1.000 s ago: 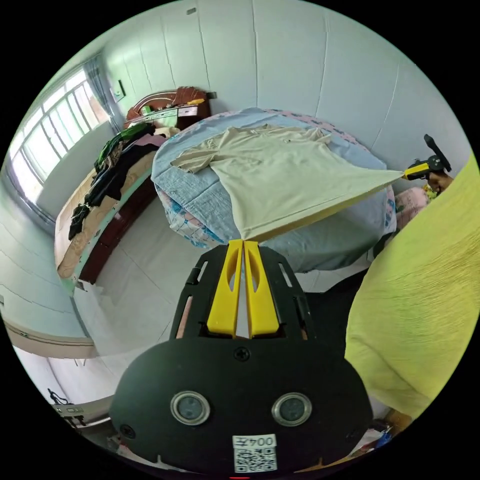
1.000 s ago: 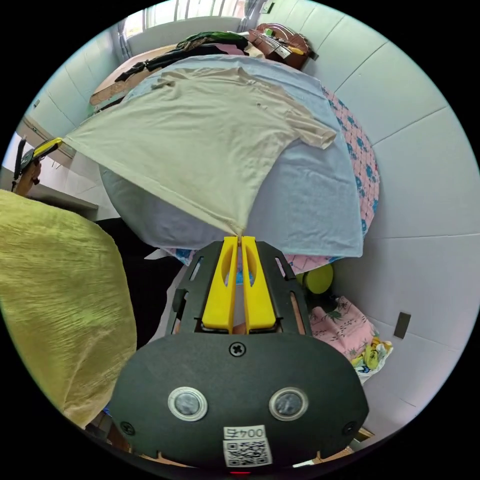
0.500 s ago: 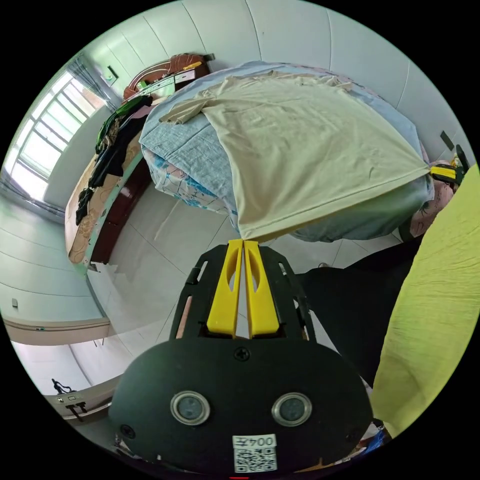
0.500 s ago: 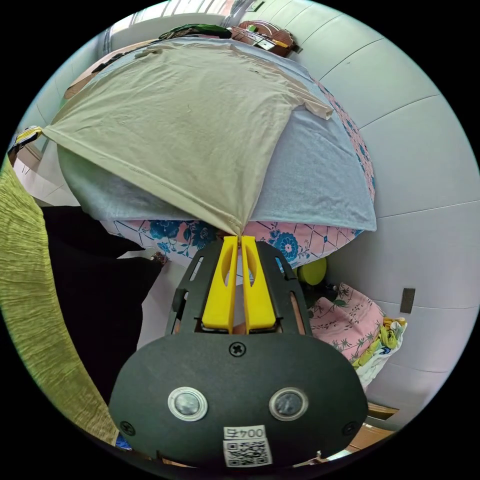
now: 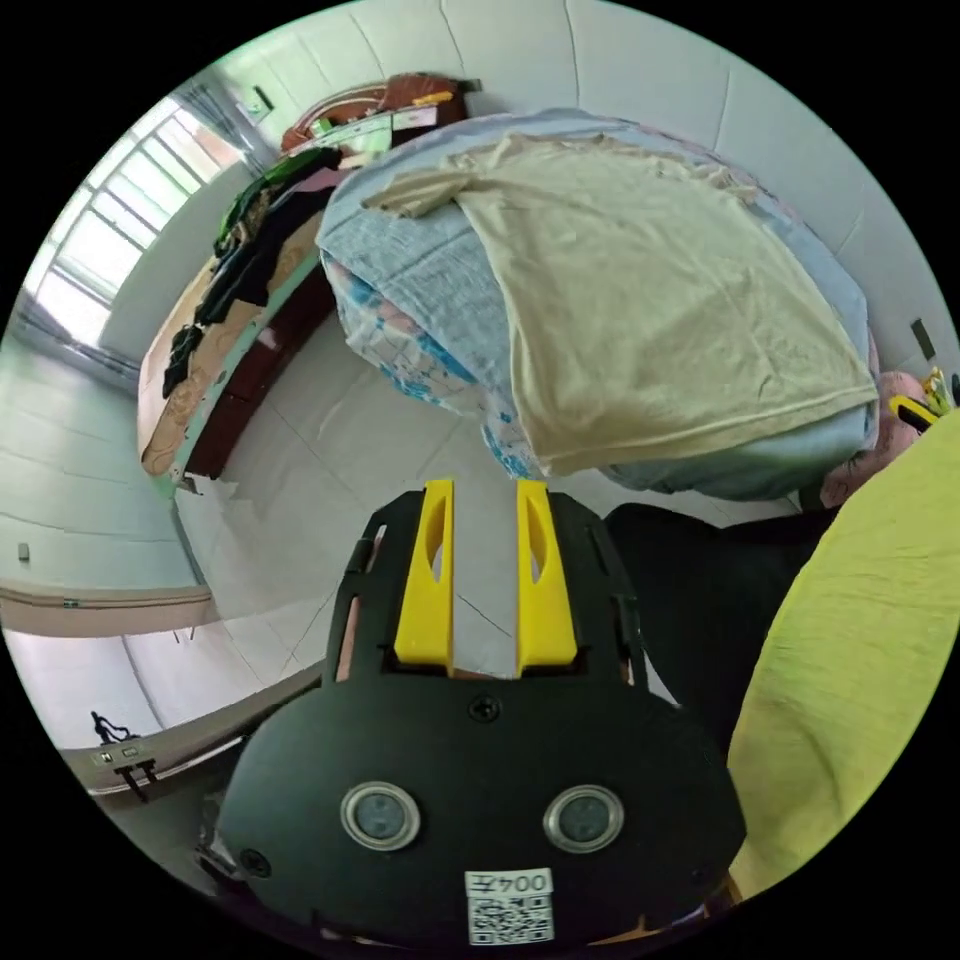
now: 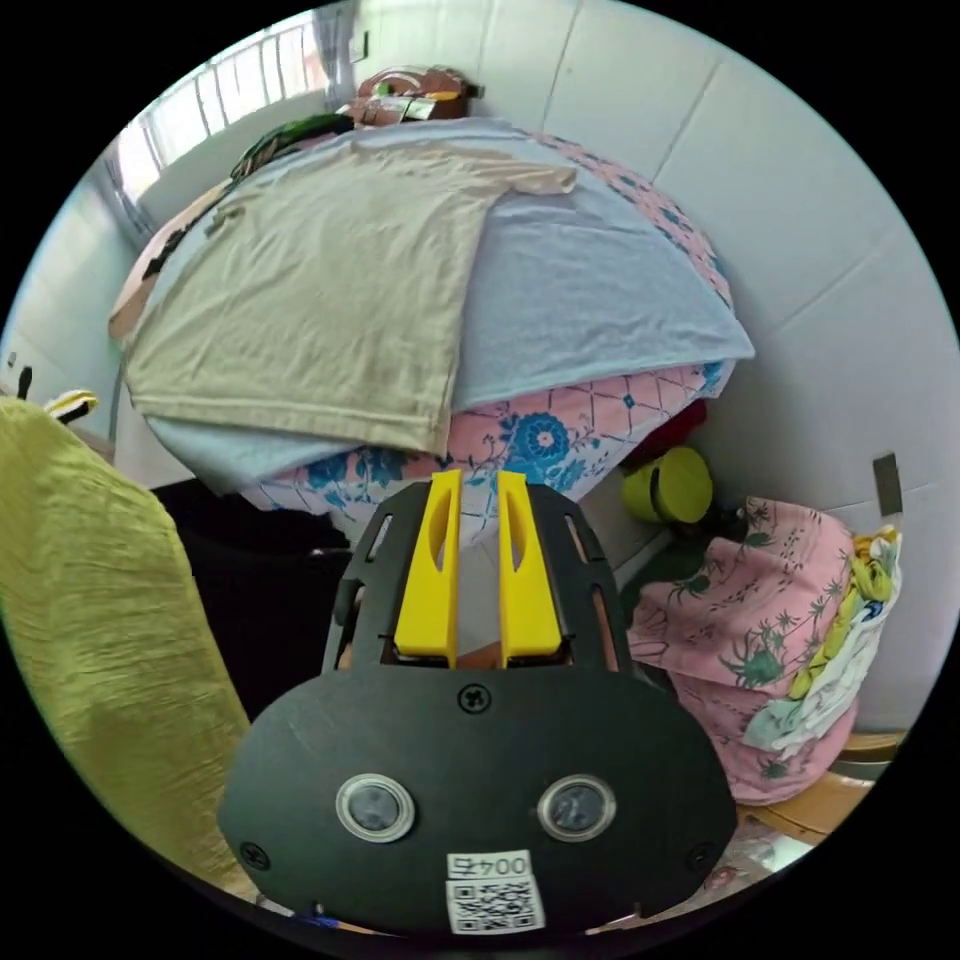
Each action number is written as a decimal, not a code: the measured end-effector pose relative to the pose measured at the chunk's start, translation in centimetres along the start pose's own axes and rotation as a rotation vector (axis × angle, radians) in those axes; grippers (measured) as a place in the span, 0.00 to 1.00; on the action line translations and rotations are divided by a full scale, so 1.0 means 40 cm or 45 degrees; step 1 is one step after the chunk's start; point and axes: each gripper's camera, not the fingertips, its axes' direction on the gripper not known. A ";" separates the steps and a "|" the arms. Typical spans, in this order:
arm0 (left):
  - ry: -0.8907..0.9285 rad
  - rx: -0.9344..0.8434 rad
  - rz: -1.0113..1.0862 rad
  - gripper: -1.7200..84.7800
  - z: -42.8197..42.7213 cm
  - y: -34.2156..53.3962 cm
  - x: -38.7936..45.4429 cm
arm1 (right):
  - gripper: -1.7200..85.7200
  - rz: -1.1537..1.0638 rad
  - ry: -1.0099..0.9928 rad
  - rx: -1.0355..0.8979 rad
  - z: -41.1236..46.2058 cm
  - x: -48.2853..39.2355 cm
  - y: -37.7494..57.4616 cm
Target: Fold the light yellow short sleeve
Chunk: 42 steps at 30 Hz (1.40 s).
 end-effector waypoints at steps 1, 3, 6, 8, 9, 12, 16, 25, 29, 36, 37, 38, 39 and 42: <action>0.008 0.032 0.011 0.11 -0.008 -0.019 0.012 | 0.10 -0.002 -0.005 0.019 -0.005 0.005 -0.011; 0.052 0.129 0.102 0.09 -0.020 -0.117 0.084 | 0.09 -0.029 -0.057 0.061 0.001 0.005 -0.079; 0.174 0.230 0.250 0.07 -0.004 -0.265 0.191 | 0.08 -0.054 -0.134 0.053 0.043 -0.014 -0.177; 0.227 0.268 0.348 0.06 0.022 -0.343 0.255 | 0.07 -0.074 -0.130 0.037 0.077 -0.030 -0.220; 0.244 0.270 0.414 0.06 0.048 -0.390 0.298 | 0.07 -0.080 -0.115 -0.005 0.106 -0.038 -0.239; 0.245 0.254 0.553 0.05 0.119 -0.489 0.389 | 0.05 -0.050 -0.099 -0.120 0.178 -0.035 -0.258; 0.151 0.230 0.667 0.04 0.210 -0.568 0.463 | 0.04 -0.025 -0.049 -0.185 0.234 -0.013 -0.261; 0.115 0.216 0.794 0.03 0.387 -0.592 0.547 | 0.04 -0.087 0.121 -0.244 0.294 -0.013 -0.316; 0.053 0.265 0.808 0.02 0.424 -0.589 0.578 | 0.06 -0.084 -0.011 -0.386 0.311 0.040 -0.374; 0.157 0.204 0.720 0.02 0.495 -0.648 0.581 | 0.08 0.040 -0.133 0.029 0.228 0.256 -0.697; 0.150 0.200 0.727 0.02 0.500 -0.652 0.585 | 0.08 0.047 -0.151 0.053 0.232 0.277 -0.737; 0.137 0.188 0.738 0.02 0.511 -0.661 0.594 | 0.08 0.054 -0.191 0.097 0.245 0.316 -0.820; 0.131 0.170 0.735 0.02 0.522 -0.672 0.601 | 0.09 0.061 -0.235 0.124 0.267 0.354 -0.907; 0.162 0.118 0.690 0.02 0.553 -0.707 0.605 | 0.10 0.081 -0.301 0.140 0.355 0.432 -1.122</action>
